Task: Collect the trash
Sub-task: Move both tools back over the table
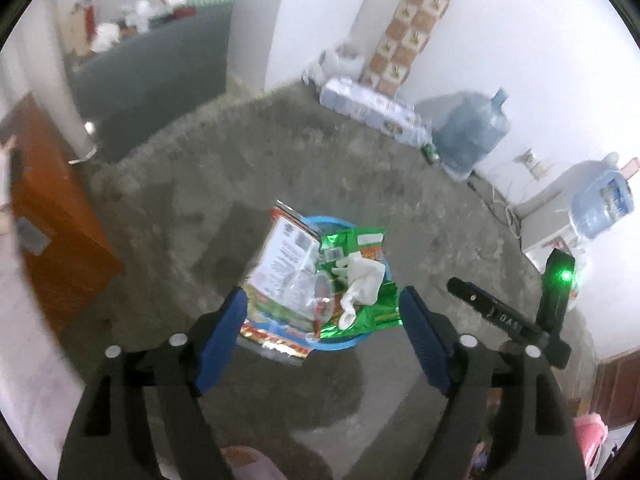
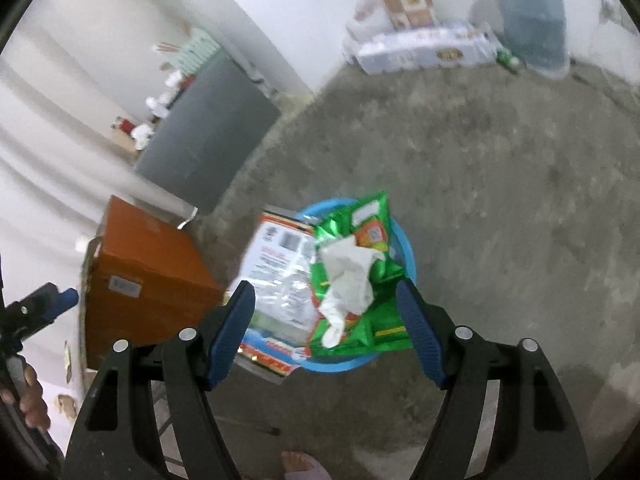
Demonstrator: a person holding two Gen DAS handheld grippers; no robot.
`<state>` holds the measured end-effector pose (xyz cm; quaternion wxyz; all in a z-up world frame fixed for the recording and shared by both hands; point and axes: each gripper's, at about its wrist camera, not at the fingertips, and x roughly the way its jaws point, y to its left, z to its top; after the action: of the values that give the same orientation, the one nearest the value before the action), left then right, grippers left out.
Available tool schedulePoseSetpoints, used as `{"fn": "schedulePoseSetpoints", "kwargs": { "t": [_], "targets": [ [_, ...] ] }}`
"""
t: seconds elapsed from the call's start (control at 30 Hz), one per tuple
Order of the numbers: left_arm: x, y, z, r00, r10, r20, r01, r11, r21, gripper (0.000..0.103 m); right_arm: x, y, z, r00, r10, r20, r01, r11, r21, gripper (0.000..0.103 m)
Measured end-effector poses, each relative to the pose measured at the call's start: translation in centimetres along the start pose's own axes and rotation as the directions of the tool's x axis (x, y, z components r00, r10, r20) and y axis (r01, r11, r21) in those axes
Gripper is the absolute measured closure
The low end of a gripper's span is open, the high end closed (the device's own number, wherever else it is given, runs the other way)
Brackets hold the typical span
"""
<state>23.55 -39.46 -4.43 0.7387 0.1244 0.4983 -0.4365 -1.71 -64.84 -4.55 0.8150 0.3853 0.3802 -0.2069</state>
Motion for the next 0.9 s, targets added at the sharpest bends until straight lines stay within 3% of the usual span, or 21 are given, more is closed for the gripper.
{"fn": "schedulePoseSetpoints", "kwargs": {
  "t": [0.13,0.43,0.57,0.63,0.77,0.9],
  "targets": [
    [-6.1,2.8,-3.2,0.999,0.014,0.043,-0.013,1.000,-0.024,0.025,-2.2,3.2,-0.5,1.000,0.008,0.013,-0.008,0.998,-0.056,0.032],
    [-18.8,10.3,-15.1,0.984,0.050,0.172,-0.008,0.972,-0.237,0.021,-7.0,12.0,-3.3,0.999,0.033,0.034,-0.024,0.973,-0.228,0.021],
    [-23.7,13.5,-20.6,0.961,0.102,0.259,-0.005,0.936,-0.351,0.019,-8.1,16.4,-4.9,0.999,0.052,0.009,-0.046,0.941,-0.336,0.017],
    [-26.2,15.2,-23.7,0.944,0.161,0.287,-0.030,0.911,-0.411,0.019,-8.2,18.2,-5.6,0.998,0.070,-0.008,-0.068,0.923,-0.378,0.014],
    [-29.7,18.5,-29.2,0.919,0.261,0.295,-0.079,0.855,-0.512,0.018,-7.7,22.3,-7.5,0.988,0.133,-0.083,-0.156,0.882,-0.445,0.014],
    [-31.7,21.2,-33.2,0.888,0.359,0.286,-0.137,0.801,-0.582,0.018,-7.2,27.2,-9.8,0.967,0.192,-0.166,-0.251,0.814,-0.524,0.014]
  ]
}}
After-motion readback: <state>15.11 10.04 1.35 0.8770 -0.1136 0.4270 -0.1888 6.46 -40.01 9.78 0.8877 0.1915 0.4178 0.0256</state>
